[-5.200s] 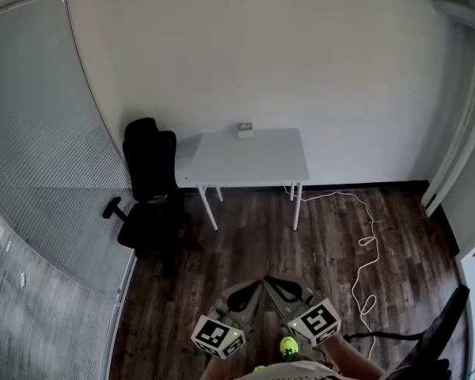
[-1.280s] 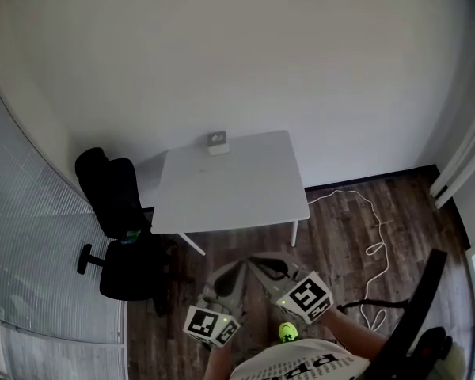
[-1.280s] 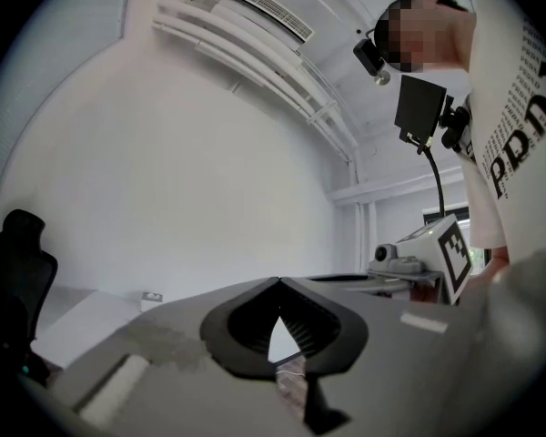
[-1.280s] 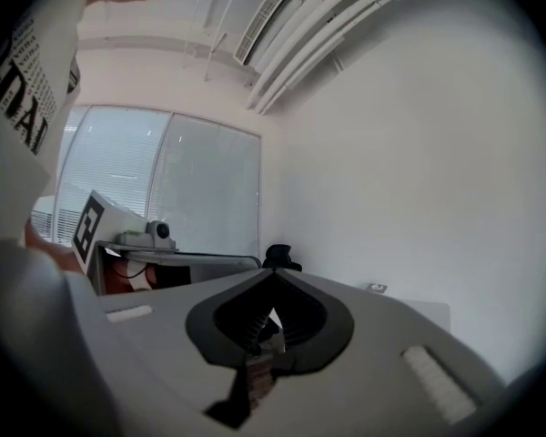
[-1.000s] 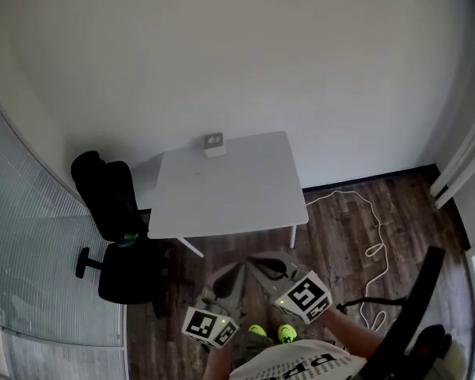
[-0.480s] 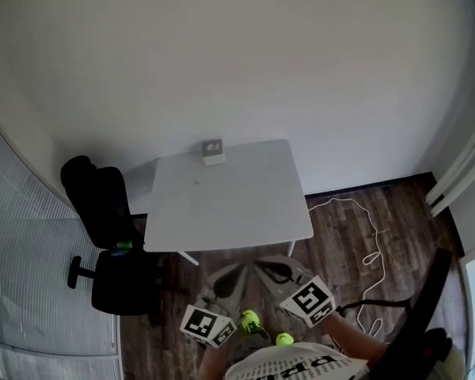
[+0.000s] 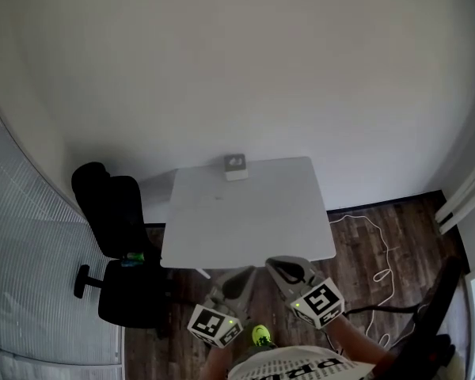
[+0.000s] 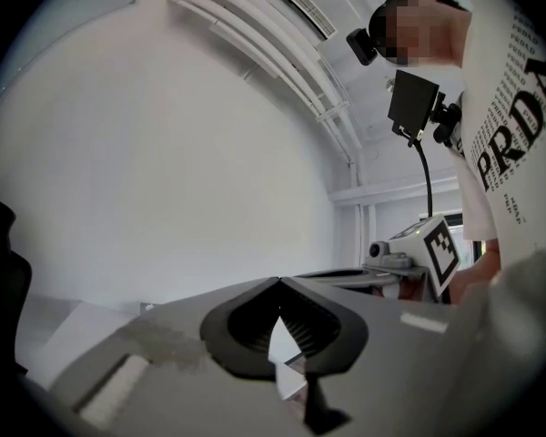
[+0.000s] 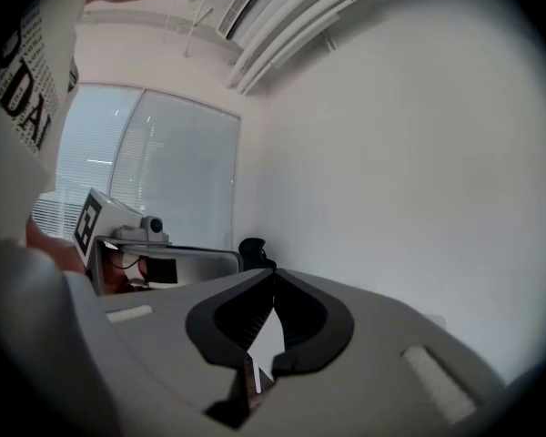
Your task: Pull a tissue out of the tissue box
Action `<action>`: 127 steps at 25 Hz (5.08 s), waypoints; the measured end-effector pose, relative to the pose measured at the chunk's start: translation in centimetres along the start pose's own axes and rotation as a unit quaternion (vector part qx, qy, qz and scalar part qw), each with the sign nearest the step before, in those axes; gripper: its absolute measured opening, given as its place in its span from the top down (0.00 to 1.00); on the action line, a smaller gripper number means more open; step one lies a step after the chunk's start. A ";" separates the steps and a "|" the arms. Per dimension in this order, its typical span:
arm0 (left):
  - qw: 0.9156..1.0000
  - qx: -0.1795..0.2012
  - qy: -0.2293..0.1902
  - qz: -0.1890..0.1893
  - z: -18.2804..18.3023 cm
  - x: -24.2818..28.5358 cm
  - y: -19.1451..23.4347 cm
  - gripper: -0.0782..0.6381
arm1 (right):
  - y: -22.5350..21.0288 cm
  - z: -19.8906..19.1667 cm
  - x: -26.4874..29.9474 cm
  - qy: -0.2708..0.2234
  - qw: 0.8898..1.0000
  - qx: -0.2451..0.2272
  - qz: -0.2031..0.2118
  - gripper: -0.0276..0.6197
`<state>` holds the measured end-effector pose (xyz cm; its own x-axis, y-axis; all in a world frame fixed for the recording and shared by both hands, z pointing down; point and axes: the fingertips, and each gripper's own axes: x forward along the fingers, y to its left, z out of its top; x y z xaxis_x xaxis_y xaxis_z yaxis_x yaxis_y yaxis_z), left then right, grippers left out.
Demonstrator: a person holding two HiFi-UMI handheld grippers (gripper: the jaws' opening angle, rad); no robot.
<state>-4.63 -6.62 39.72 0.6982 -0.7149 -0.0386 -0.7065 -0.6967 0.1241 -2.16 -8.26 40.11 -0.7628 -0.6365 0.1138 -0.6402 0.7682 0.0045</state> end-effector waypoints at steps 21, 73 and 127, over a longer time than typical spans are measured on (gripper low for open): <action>0.999 -0.022 -0.015 -0.033 -0.5 -0.4 9.1 0.90 | -0.1 1.1 9.3 0.005 0.999 -0.041 -0.024 0.94; 0.996 -0.030 0.054 0.060 -2.7 22.9 20.3 0.90 | -26.5 -0.2 19.6 -0.021 0.997 0.042 0.063 0.94; 0.997 -0.049 0.066 -0.009 -6.5 31.6 45.7 0.90 | -36.5 -7.2 44.0 0.113 0.992 0.039 -0.043 0.74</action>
<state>-14.12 -60.64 50.66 0.7245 -0.6835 0.0892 -0.6835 -0.6956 0.2213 -11.74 -63.83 52.10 -0.6717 -0.6602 0.3362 -0.7134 0.6988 -0.0531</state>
